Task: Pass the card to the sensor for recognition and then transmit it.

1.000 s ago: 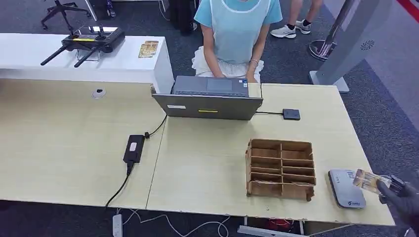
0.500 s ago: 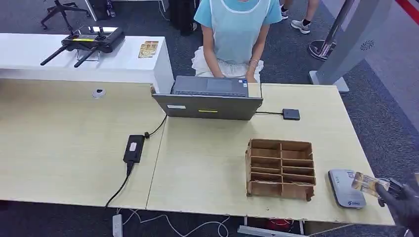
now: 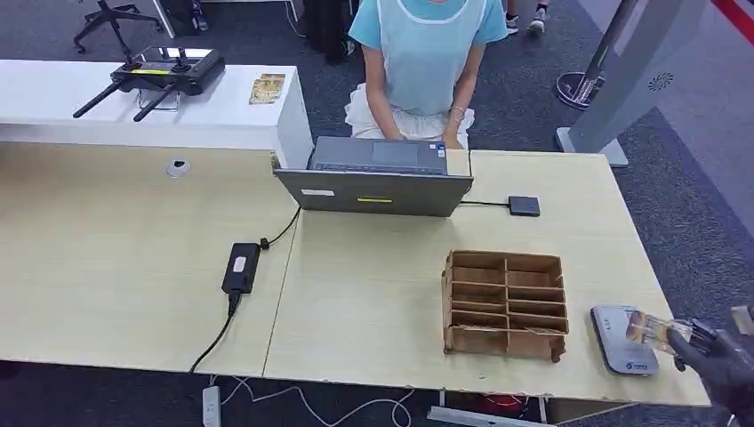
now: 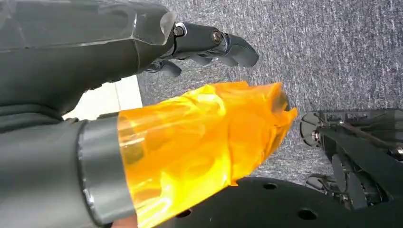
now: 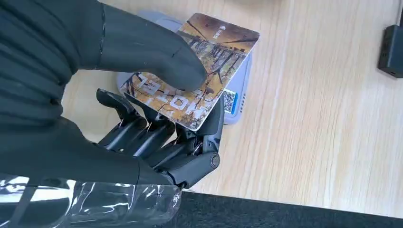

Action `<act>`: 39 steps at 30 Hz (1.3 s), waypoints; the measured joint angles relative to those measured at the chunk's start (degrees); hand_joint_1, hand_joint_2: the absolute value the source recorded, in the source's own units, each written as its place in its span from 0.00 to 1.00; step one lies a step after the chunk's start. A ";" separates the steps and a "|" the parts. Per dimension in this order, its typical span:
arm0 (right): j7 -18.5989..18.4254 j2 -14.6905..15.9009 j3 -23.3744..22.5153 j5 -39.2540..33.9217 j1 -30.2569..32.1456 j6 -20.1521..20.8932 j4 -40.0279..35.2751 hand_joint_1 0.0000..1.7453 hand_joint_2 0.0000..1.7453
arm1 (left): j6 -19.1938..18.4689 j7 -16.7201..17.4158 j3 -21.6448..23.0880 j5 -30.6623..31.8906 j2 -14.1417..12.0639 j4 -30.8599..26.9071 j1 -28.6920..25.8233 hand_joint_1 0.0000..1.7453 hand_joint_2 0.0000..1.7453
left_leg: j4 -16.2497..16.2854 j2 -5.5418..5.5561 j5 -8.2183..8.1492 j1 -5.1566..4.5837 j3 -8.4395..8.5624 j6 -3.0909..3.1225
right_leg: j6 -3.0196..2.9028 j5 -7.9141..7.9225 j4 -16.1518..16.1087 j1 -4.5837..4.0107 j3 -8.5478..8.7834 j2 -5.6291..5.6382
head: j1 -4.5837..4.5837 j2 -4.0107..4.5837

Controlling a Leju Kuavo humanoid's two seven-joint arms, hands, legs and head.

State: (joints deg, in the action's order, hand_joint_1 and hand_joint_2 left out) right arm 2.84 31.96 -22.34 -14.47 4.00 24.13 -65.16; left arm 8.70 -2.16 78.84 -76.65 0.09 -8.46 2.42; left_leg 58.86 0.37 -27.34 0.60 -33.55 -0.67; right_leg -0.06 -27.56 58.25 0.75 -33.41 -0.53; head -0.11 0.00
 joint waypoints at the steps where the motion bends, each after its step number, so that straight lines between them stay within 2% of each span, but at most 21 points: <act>1: -0.07 0.04 0.18 0.00 -0.18 -0.29 0.22 1.00 1.00 | -0.09 0.02 0.00 -0.02 0.00 0.00 0.00 0.00 0.00 | 0.00 0.00 0.00 0.00 0.00 0.00 | 0.00 0.00 0.00 0.00 0.00 0.00 | 0.00 0.00; 17: -0.20 0.48 3.28 1.07 -0.43 -3.26 4.11 1.00 1.00 | -0.13 0.02 -0.29 -0.20 -0.33 -0.11 -0.02 0.00 0.00 | 0.00 0.00 0.00 0.00 0.01 0.00 | 0.00 0.00 0.00 0.00 0.00 0.00 | 0.00 -0.02; 27: -0.44 0.46 3.65 1.60 -0.06 -3.91 5.07 1.00 1.00 | -0.13 0.02 -0.29 -0.29 -0.42 -0.13 -0.04 0.00 0.00 | 0.00 -0.01 0.00 0.00 0.01 0.00 | 0.00 0.00 0.00 0.00 -0.01 0.01 | 0.00 -0.02; 33: -1.05 0.46 3.98 7.32 -0.07 -9.07 5.07 1.00 1.00 | -0.11 0.11 -0.29 -0.31 -0.41 -0.13 -0.03 0.00 0.00 | 0.00 -0.01 0.00 0.00 0.01 0.00 | 0.00 0.00 0.00 -0.01 0.01 0.01 | 0.00 -0.02; 39: -1.38 0.46 4.33 8.94 -0.15 -10.52 4.61 1.00 1.00 | -0.11 0.11 -0.33 -0.44 -0.39 -0.13 -0.04 0.00 0.00 | 0.00 -0.01 0.00 0.00 0.02 0.00 | 0.00 0.00 0.00 0.00 0.03 0.00 | 0.00 -0.02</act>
State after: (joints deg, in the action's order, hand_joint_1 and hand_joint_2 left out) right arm 1.46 32.41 -18.01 -5.53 3.85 13.62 -60.54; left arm 8.59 -2.05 78.51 -77.09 -0.31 -8.59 2.38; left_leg 58.86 0.36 -27.35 0.60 -33.54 -0.67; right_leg -0.06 -27.56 58.25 0.75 -33.39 -0.53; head -0.11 -0.02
